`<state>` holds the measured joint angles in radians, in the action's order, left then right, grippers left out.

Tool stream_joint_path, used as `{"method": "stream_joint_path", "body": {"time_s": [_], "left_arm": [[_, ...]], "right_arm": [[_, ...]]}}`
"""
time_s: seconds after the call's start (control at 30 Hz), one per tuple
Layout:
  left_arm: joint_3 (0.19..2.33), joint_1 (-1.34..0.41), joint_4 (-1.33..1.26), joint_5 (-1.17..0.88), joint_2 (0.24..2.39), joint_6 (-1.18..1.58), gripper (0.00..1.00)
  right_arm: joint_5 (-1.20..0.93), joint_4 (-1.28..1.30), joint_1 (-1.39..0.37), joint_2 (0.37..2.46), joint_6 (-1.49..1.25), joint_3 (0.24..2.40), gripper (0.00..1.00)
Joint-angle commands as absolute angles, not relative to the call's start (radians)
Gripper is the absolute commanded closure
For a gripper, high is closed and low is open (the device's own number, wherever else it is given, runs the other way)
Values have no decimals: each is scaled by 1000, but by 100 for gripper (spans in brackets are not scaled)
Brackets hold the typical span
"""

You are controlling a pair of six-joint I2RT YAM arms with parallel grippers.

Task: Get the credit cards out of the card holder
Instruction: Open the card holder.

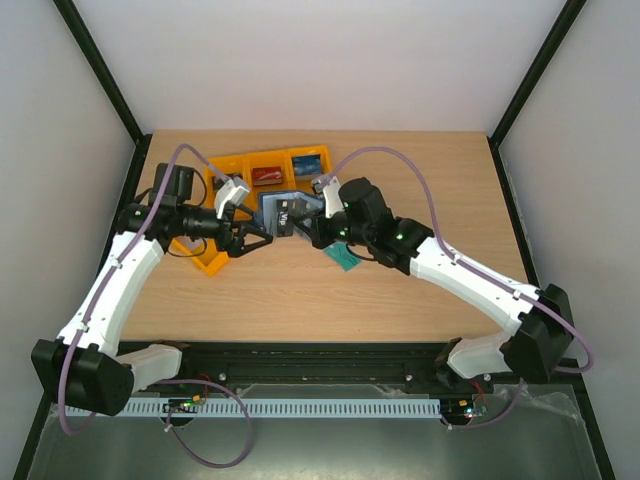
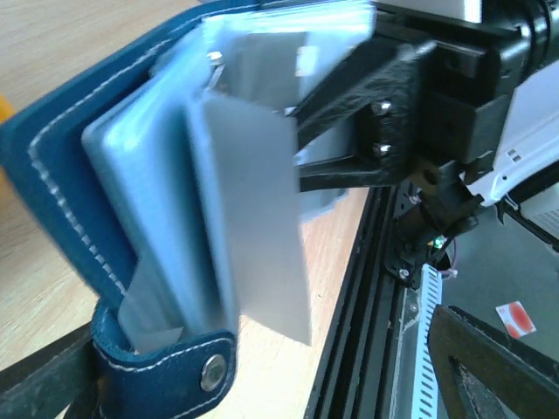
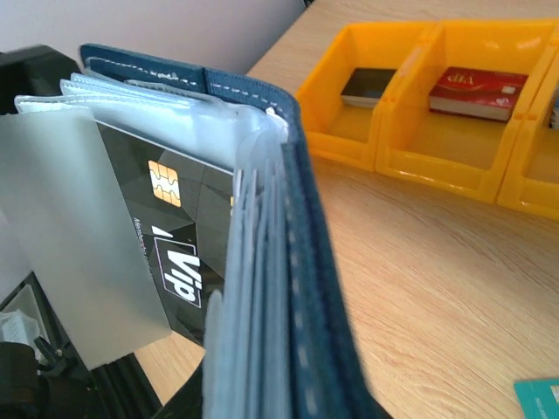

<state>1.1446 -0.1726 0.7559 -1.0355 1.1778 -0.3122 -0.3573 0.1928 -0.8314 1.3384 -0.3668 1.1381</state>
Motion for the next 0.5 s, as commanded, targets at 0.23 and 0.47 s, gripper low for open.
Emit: {"method": "stream_joint_path", "body": {"time_s": [0.23,0.47], "left_arm": [[1113,-184,660,-921,1186,-236,23],[1111,-184,666,-940,1178,-245,20]], "right_arm": [[-545,154,-842,1302,-277,1139,98],[-665,69,-841,1269,-276,1094,98]]}}
